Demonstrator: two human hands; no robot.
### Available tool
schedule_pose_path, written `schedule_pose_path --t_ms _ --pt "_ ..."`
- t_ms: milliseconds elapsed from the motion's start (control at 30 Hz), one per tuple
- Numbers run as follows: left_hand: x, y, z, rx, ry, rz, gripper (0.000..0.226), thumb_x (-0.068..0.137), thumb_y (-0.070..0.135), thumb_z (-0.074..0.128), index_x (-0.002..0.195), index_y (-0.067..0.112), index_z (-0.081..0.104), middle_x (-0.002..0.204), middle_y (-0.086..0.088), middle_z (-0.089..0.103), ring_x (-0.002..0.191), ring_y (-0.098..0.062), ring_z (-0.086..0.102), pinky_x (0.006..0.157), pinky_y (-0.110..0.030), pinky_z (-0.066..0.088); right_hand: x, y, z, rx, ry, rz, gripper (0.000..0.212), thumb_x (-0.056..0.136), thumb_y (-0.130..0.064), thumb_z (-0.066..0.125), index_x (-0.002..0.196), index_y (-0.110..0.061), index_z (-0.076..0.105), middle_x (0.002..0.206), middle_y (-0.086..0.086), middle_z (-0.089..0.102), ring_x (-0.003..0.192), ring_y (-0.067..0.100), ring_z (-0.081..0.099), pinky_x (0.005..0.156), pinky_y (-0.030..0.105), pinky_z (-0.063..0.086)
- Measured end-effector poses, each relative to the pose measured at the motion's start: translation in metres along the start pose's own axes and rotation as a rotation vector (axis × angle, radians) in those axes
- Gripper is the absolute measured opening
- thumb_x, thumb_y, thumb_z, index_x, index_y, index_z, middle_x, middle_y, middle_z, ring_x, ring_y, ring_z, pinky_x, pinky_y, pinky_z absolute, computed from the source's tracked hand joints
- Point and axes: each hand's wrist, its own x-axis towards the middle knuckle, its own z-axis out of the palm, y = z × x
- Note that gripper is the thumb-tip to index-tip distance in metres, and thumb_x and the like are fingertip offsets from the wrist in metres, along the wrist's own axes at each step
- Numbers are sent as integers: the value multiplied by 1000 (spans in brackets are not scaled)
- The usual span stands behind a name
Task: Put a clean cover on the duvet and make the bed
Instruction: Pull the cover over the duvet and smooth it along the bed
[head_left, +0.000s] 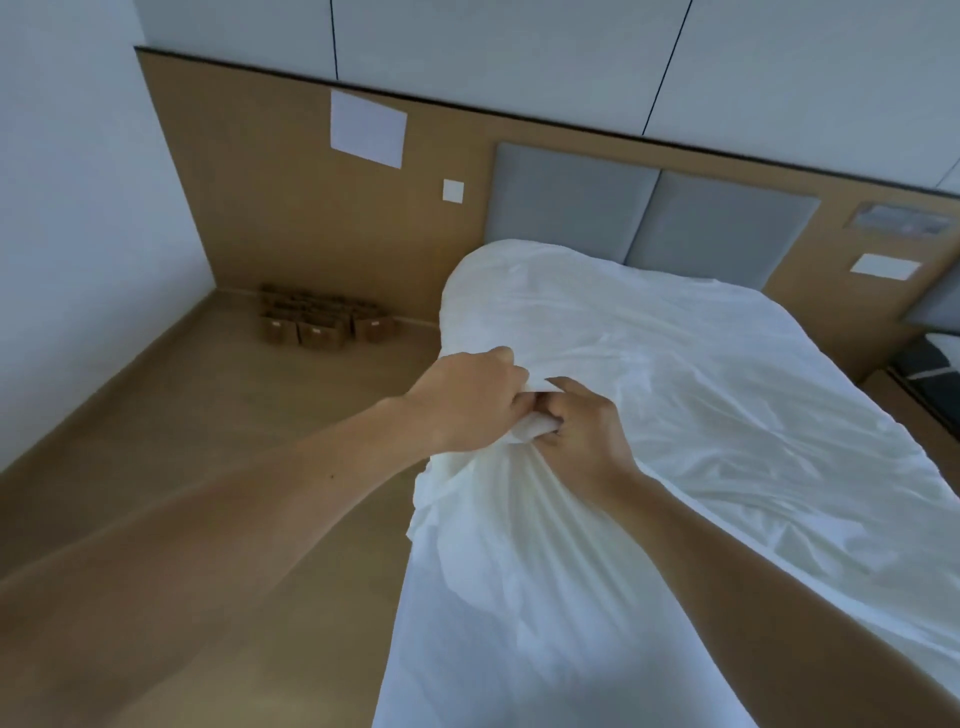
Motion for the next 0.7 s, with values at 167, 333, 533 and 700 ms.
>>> schedule_pose_path --t_ms 167,333,533,700 --pt "-5 0 9 143 83 -91 17 102 24 39 94 13 48 94 -4 53 82 -30 60 66 -38 43 13 4 12 -318 -122 14 21 76 -8 60 91 -14 75 74 -6 43 66 27 58 56 26 33" --pt "-15 -2 26 -441 230 -185 37 96 13 51 60 23 45 54 10 43 57 -11 40 53 -30 29 11 -7 5 -438 -250 115 27 91 -22 49 109 -22 70 89 -2 57 86 22 57 68 28 35" --pt "-21 -1 17 -606 -1 -171 26 88 27 64 87 5 51 71 7 49 64 -13 43 58 -28 34 15 -16 -11 -478 -357 67 24 91 -25 50 105 -20 69 97 0 65 91 23 60 69 28 35" --pt "-29 -19 26 -263 -5 -147 24 85 39 67 88 25 47 80 8 61 76 -19 60 62 -34 44 7 -17 -7 -486 -450 5 26 98 -34 54 112 -18 69 95 -3 53 92 18 51 76 30 43"
